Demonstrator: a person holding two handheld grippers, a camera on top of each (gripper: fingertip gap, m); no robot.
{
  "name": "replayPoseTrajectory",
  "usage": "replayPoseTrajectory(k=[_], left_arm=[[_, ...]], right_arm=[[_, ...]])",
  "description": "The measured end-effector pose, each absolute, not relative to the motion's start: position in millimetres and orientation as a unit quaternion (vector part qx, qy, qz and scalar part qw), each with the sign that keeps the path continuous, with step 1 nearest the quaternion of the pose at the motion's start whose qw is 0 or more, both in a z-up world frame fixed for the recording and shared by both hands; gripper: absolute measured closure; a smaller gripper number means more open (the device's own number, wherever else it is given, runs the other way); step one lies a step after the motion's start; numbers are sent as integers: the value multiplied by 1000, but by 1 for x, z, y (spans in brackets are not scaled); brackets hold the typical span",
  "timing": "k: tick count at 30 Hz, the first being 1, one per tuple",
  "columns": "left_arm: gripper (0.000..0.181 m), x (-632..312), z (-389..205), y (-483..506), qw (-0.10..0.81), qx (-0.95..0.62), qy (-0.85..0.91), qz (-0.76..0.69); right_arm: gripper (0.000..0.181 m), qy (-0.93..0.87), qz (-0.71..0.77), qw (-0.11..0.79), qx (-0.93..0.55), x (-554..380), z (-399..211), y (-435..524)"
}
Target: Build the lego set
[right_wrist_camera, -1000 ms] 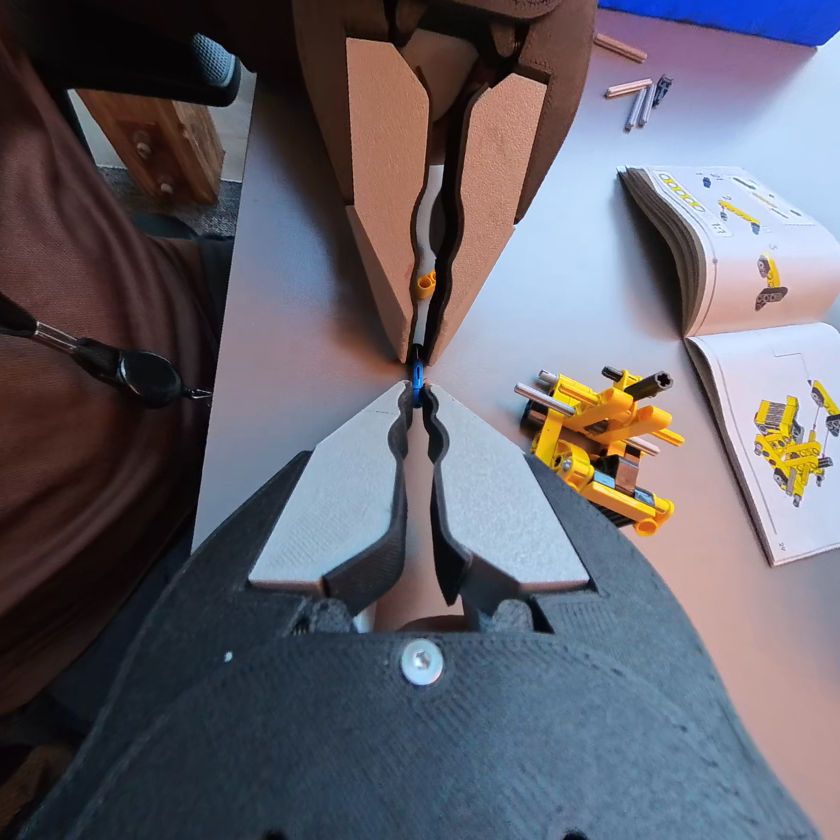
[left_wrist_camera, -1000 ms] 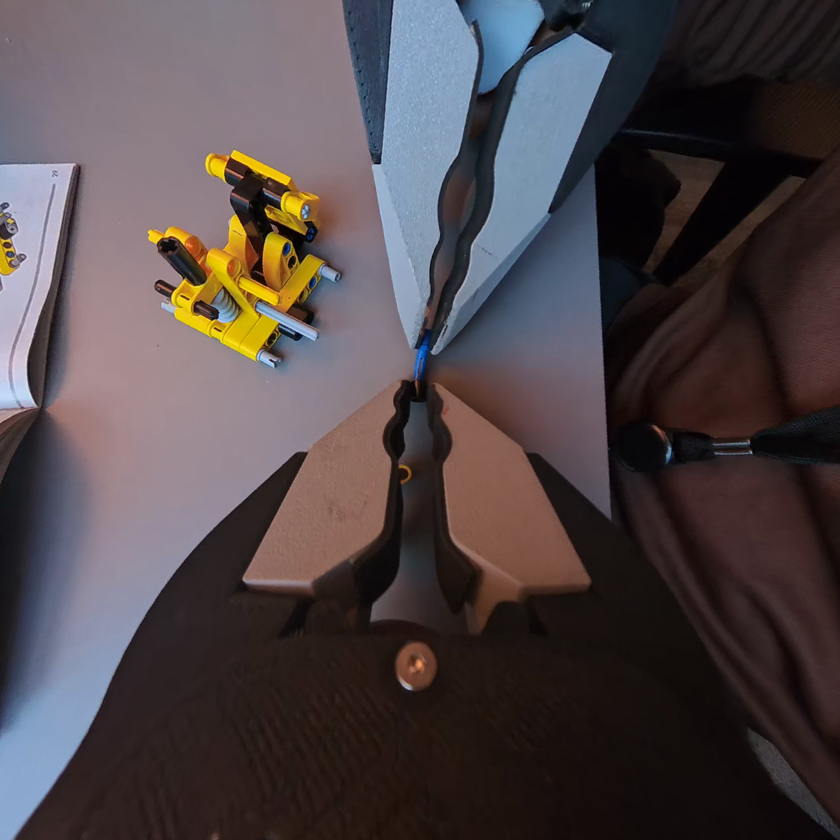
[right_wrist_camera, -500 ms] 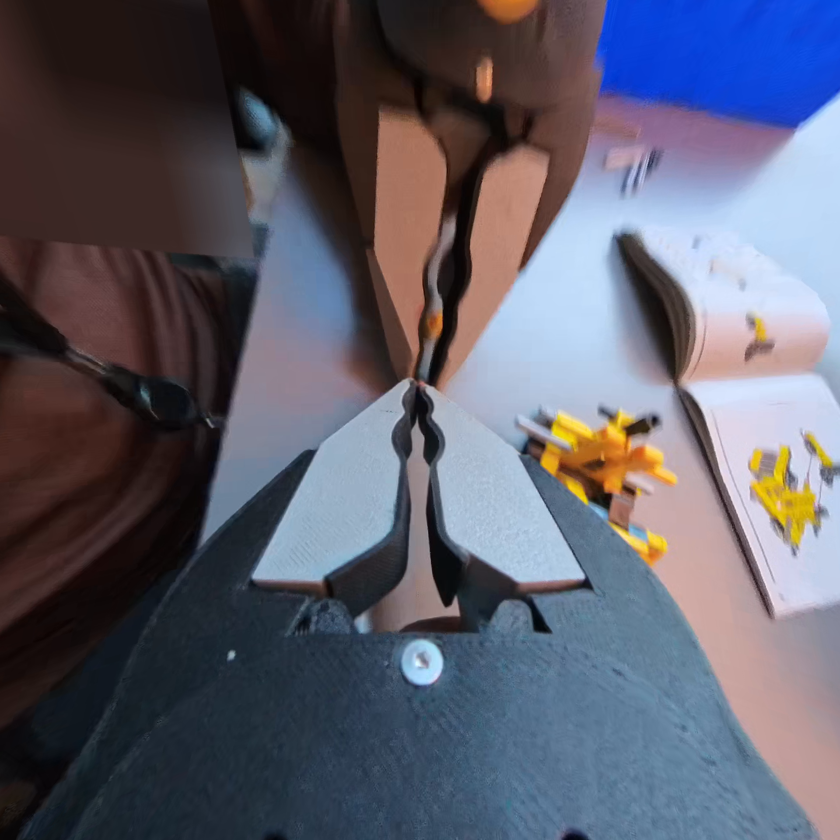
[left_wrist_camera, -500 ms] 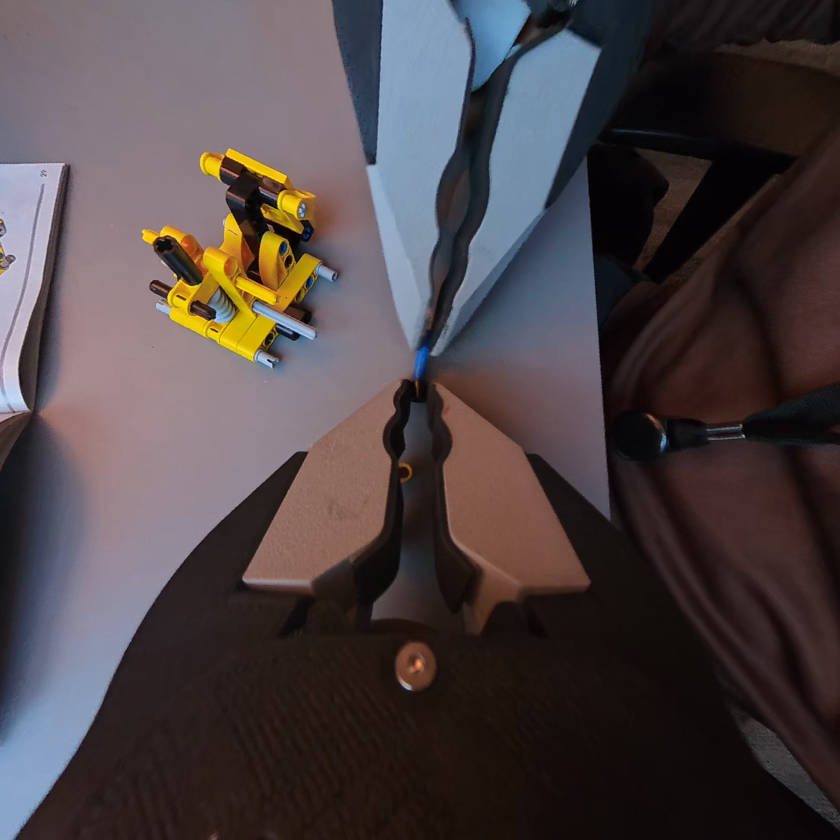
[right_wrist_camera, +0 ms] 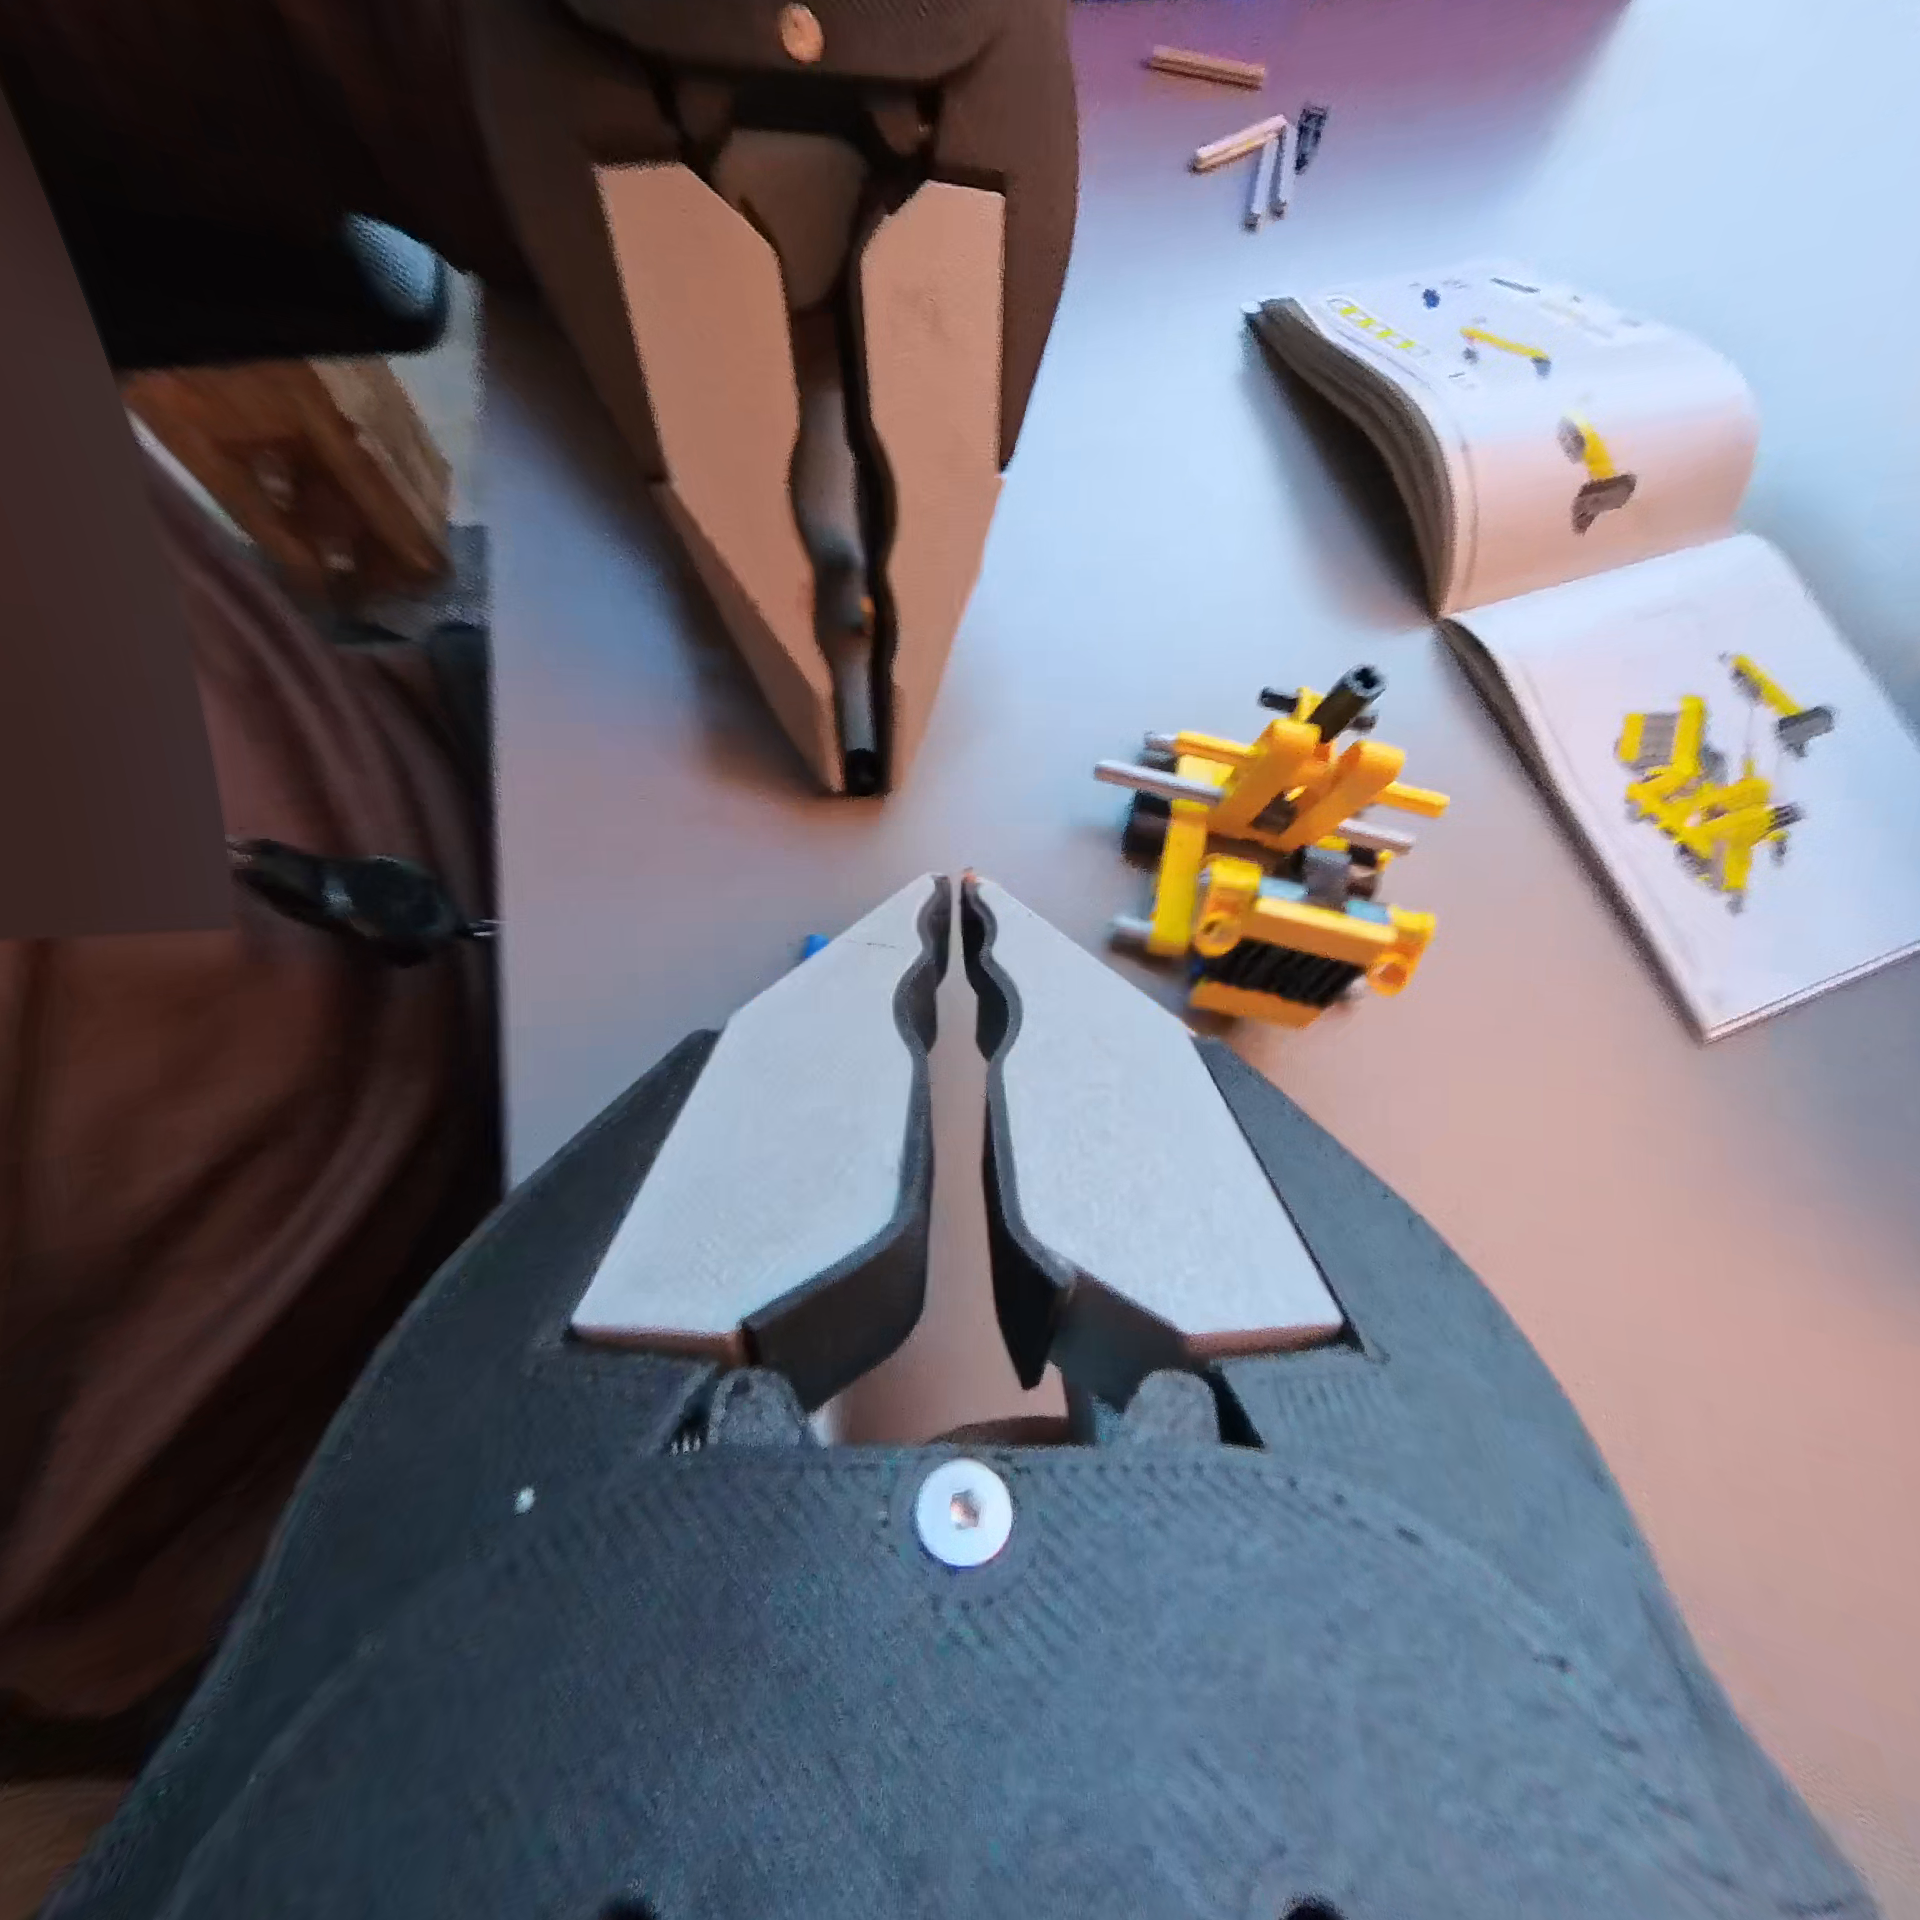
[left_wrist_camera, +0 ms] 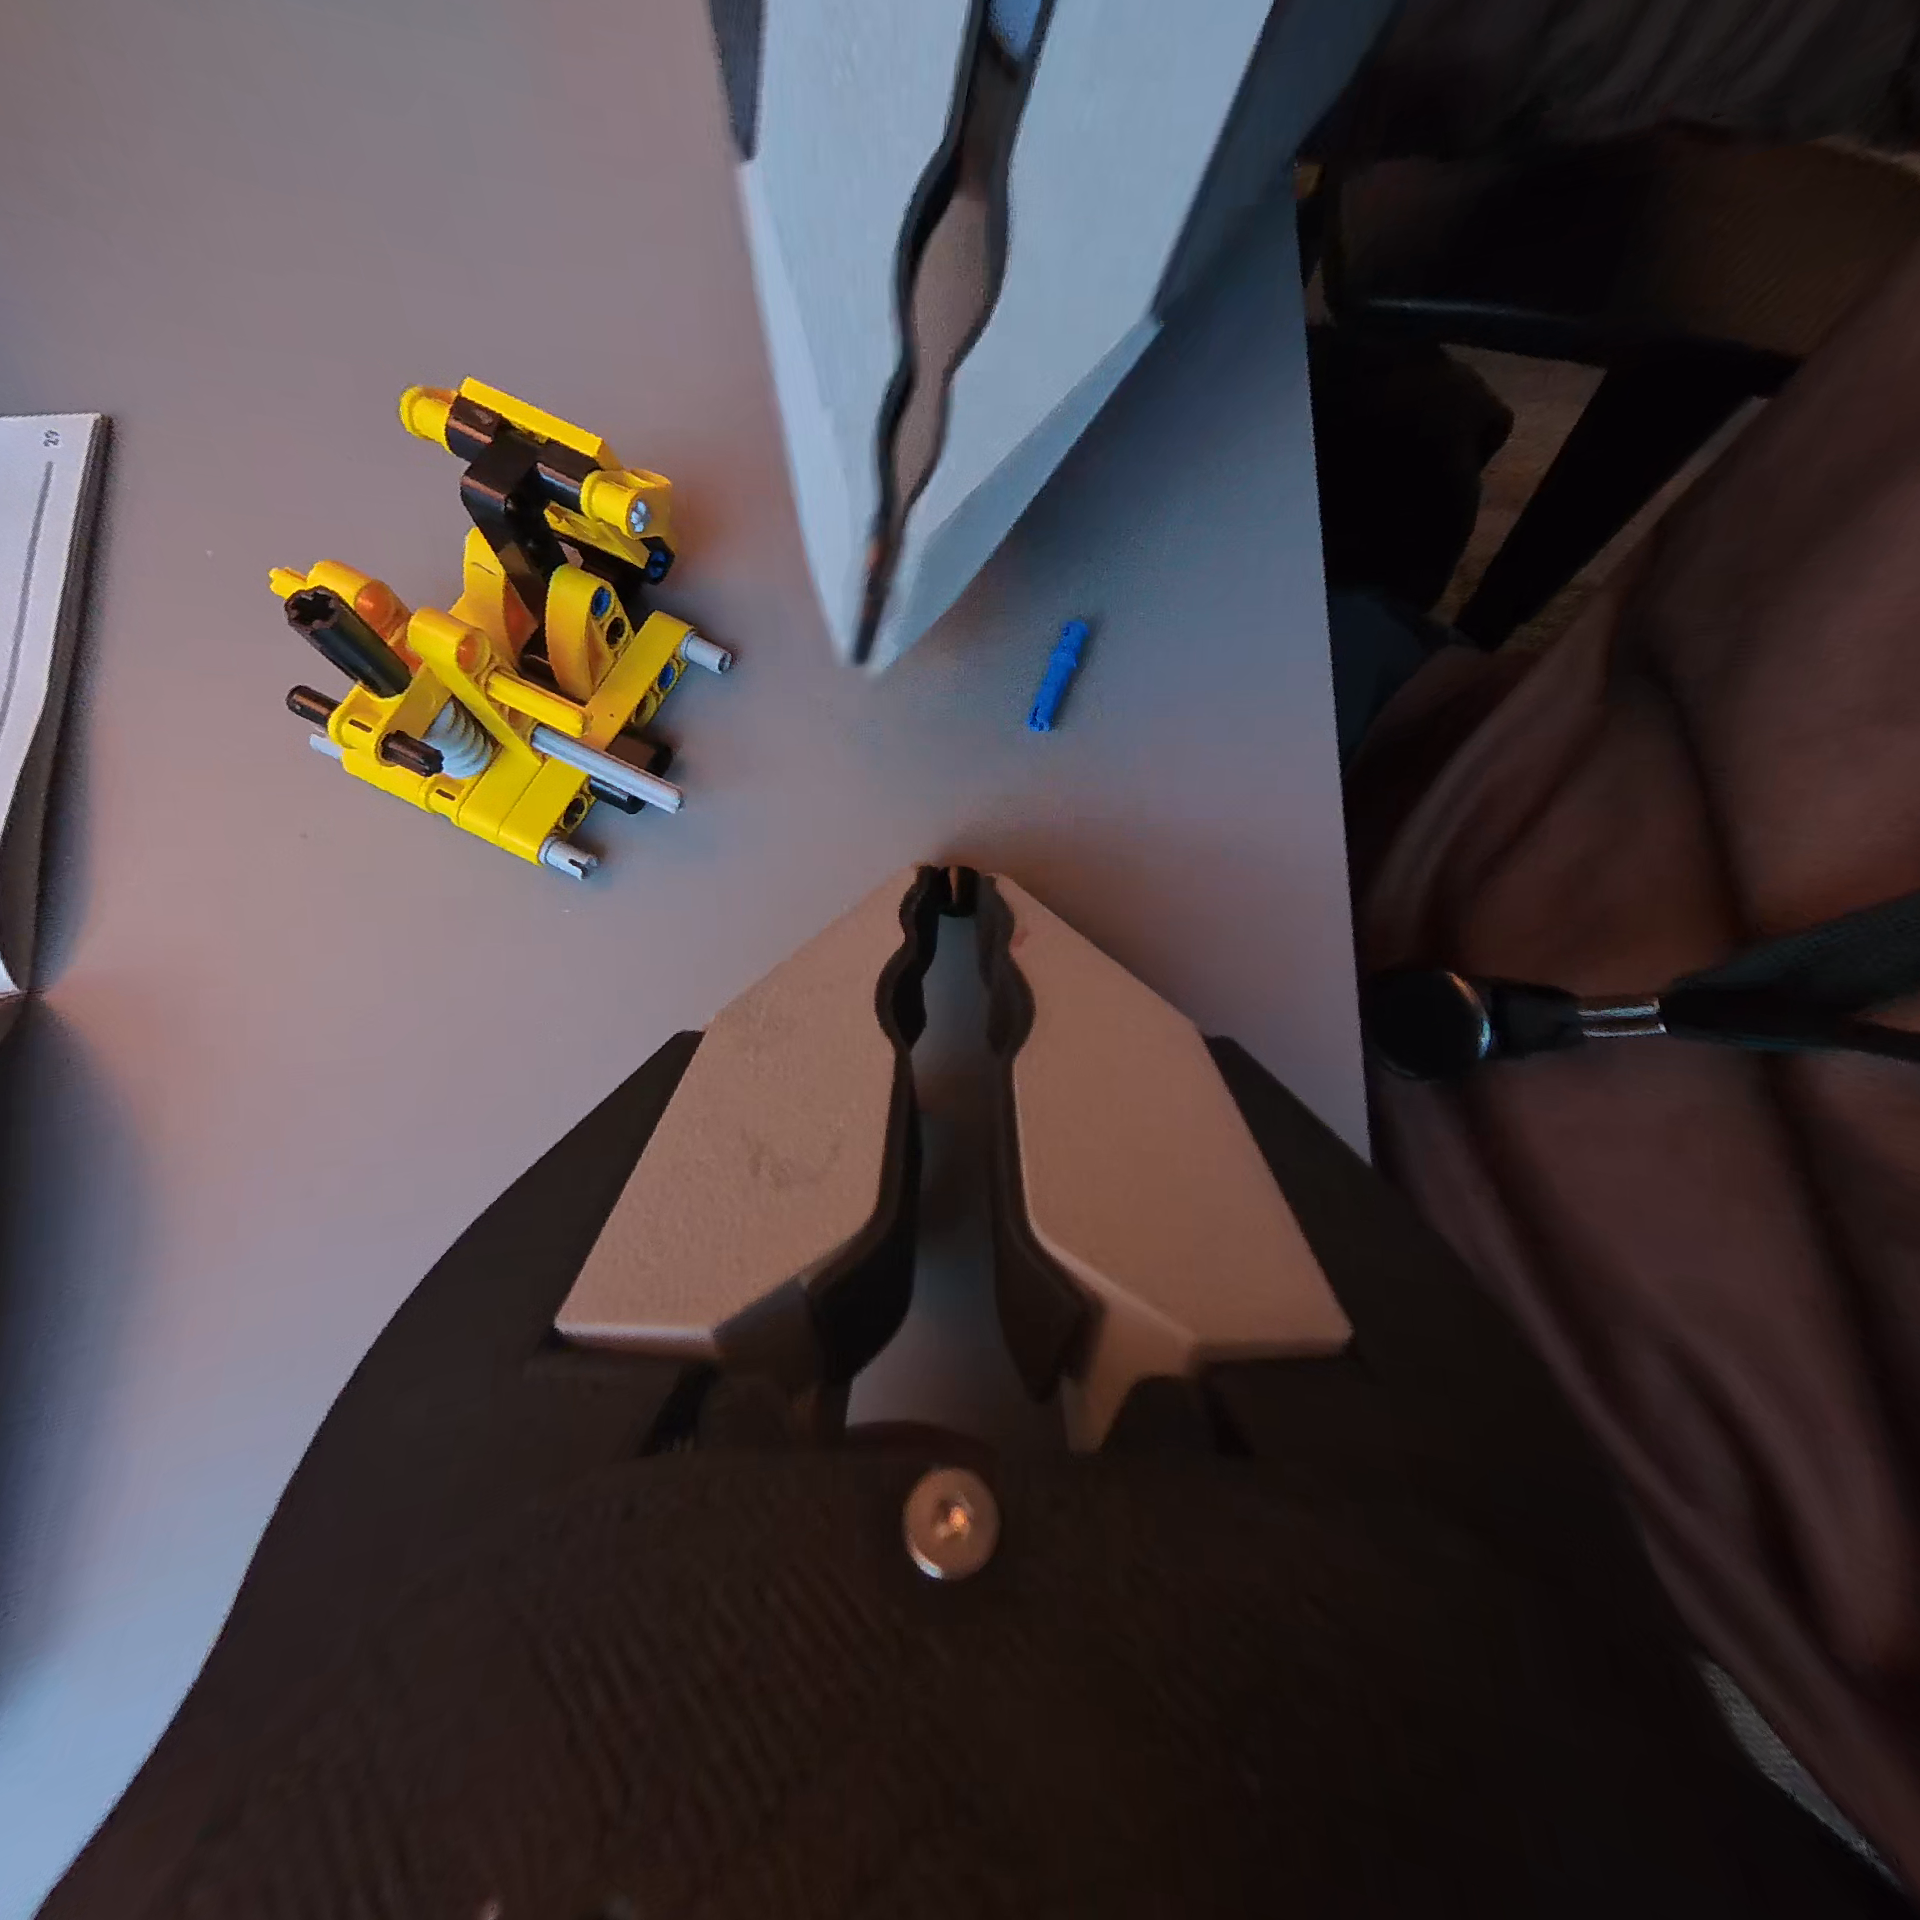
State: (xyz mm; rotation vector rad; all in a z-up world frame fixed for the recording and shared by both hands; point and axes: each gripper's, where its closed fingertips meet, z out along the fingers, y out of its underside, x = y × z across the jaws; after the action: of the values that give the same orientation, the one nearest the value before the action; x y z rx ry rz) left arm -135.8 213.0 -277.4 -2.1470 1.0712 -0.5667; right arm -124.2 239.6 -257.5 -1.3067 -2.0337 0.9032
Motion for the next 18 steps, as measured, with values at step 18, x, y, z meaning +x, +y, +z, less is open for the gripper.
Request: replayPoseTrajectory(k=[18], left_arm=[[176,-136,-277,213,330,-822,409,-221]], right_arm=[[180,-766,303,263,-502,-94,-277,219]])
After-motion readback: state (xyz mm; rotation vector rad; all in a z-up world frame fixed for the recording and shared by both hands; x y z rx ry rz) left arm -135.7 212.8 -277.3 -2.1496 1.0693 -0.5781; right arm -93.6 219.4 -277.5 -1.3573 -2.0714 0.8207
